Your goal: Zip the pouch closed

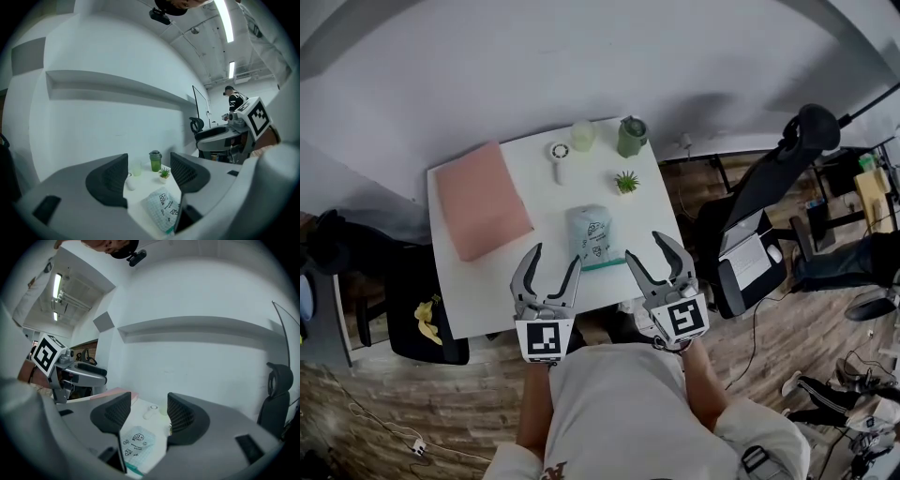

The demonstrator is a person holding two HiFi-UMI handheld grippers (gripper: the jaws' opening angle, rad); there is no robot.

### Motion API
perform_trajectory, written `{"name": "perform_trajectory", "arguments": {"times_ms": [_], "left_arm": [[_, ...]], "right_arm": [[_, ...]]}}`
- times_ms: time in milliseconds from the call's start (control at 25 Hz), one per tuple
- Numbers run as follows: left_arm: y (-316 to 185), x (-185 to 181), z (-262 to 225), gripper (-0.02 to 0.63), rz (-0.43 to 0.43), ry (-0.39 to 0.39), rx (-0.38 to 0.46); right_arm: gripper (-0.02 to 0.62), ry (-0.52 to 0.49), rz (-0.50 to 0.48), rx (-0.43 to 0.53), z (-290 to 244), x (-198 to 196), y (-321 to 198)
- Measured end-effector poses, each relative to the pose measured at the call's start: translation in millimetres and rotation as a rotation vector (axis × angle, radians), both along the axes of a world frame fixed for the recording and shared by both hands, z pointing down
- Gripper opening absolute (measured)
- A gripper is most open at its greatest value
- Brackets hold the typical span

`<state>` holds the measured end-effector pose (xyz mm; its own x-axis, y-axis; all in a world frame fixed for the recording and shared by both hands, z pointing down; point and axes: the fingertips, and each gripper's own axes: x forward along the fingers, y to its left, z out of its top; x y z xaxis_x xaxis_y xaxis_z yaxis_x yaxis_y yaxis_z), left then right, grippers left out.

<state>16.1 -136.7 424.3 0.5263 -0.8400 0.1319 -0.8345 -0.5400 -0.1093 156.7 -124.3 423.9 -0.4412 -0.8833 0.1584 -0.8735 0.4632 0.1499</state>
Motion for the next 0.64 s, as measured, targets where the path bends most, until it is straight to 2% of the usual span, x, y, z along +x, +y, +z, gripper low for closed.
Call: {"name": "perform_trajectory", "arguments": {"times_ms": [640], "left_arm": [[-5.0,-5.4,-0.8,0.278,0.008,-0.004,0.002]], "right_arm": [[0.229,0.002,0.022,0.005,-1.3,-2.1,-1.8]]}}
